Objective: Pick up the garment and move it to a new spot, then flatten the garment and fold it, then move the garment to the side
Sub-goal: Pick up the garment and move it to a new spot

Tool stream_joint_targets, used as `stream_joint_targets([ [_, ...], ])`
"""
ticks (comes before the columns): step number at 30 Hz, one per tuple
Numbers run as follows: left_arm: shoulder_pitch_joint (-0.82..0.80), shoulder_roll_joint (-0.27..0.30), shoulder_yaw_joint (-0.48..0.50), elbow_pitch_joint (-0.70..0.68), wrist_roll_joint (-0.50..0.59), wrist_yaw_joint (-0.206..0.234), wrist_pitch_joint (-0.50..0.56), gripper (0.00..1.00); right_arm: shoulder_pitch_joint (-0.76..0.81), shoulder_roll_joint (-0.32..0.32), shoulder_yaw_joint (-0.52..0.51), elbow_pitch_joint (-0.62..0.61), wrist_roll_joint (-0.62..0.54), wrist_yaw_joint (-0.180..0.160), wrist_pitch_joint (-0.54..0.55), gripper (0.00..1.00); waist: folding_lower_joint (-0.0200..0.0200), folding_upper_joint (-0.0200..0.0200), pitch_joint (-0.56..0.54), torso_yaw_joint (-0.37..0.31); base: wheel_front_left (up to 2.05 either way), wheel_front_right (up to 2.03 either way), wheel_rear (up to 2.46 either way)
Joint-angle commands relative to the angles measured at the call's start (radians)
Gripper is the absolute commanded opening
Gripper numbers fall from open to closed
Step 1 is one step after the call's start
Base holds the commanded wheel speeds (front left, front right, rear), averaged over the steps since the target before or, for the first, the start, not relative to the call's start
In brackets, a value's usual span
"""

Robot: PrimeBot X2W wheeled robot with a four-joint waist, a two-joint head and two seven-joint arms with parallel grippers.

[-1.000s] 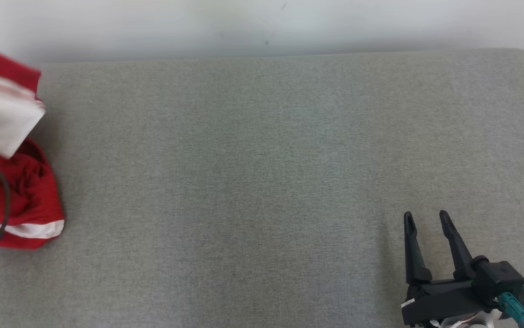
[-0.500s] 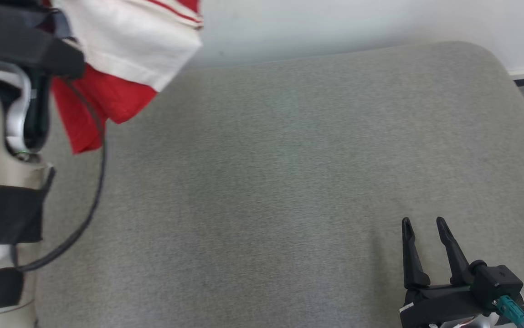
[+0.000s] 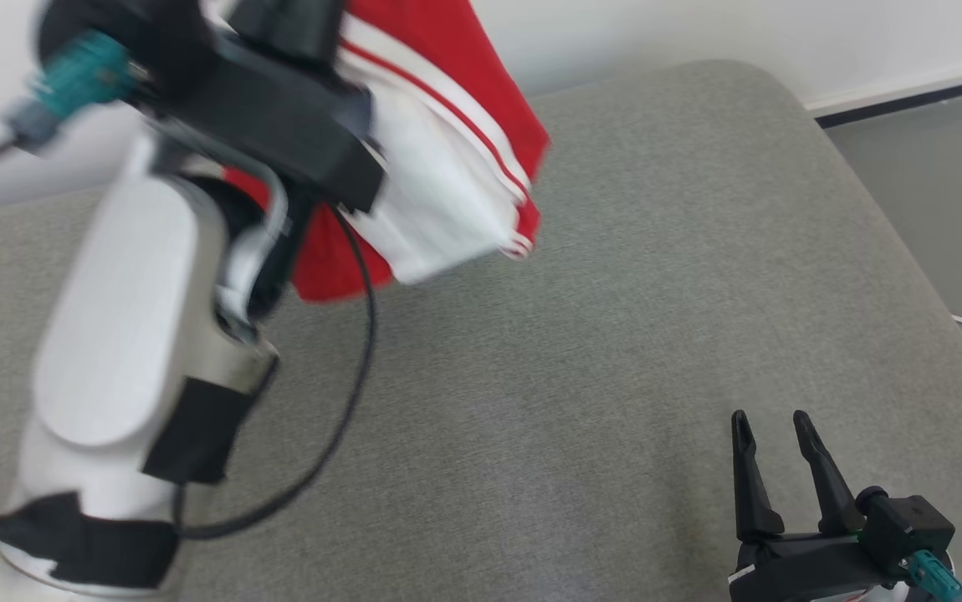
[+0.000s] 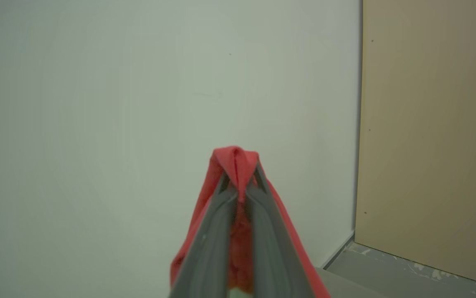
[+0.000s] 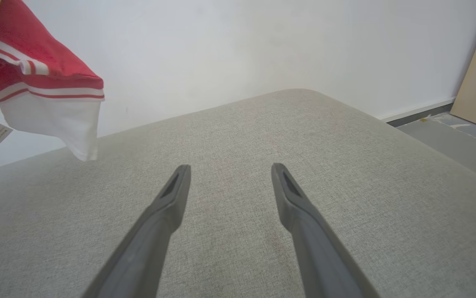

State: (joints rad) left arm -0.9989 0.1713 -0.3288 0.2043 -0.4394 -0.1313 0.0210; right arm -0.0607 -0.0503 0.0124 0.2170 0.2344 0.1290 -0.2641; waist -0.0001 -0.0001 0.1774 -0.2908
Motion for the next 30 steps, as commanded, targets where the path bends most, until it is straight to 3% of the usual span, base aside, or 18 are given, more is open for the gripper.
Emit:
stream_joint_targets([
  [1, 0.036, -0.008, -0.02, 0.008, -0.011, 0.001, 0.001, 0.0, 0.005, 0.0, 0.005, 0.003, 0.002, 0.003, 0.0, 1.0, 0.0001, 0.0001, 0.004, -0.029, 0.0, 0.0, 0.0],
  [6, 0.12, -0.037, -0.094, 0.062, -0.033, 0.002, -0.018, 0.0, 0.004, 0.0, 0.01, 0.007, 0.003, 0.003, 0.0, 1.0, 0.0001, 0.0001, 0.013, -0.053, 0.0, 0.0, 0.0],
  [12, 0.261, -0.032, -0.145, 0.203, -0.044, 0.002, -0.082, 0.0, -0.006, 0.0, 0.01, 0.011, -0.003, 0.003, 0.0, 1.0, 0.0001, 0.0001, 0.026, -0.071, 0.0, 0.0, 0.0],
  [23, 0.311, -0.047, -0.22, 0.387, -0.054, 0.001, -0.176, 0.0, -0.013, 0.0, 0.002, 0.014, -0.027, 0.003, 0.0, 1.0, 0.0001, 0.0001, 0.017, -0.032, 0.0, 0.0, 0.0],
  [24, 0.303, -0.051, -0.229, 0.39, -0.055, 0.001, -0.185, 0.55, -0.013, 0.0, 0.0, 0.013, -0.027, 0.003, 0.0, 1.0, 0.0001, 0.0001, 0.014, -0.027, 0.0, 0.0, 0.0],
  [25, 0.294, -0.057, -0.236, 0.388, -0.057, 0.001, -0.196, 1.0, -0.012, 0.0, -0.002, 0.012, -0.028, 0.003, 0.0, 1.0, 0.0001, 0.0001, 0.011, -0.021, 0.0, 0.0, 0.0],
  [30, 0.275, -0.067, -0.253, 0.37, -0.074, 0.001, -0.225, 1.0, 0.005, 0.0, -0.006, 0.009, -0.035, 0.003, 0.0, 1.0, 0.0001, 0.0001, -0.008, 0.011, 0.0, 0.0, 0.0],
])
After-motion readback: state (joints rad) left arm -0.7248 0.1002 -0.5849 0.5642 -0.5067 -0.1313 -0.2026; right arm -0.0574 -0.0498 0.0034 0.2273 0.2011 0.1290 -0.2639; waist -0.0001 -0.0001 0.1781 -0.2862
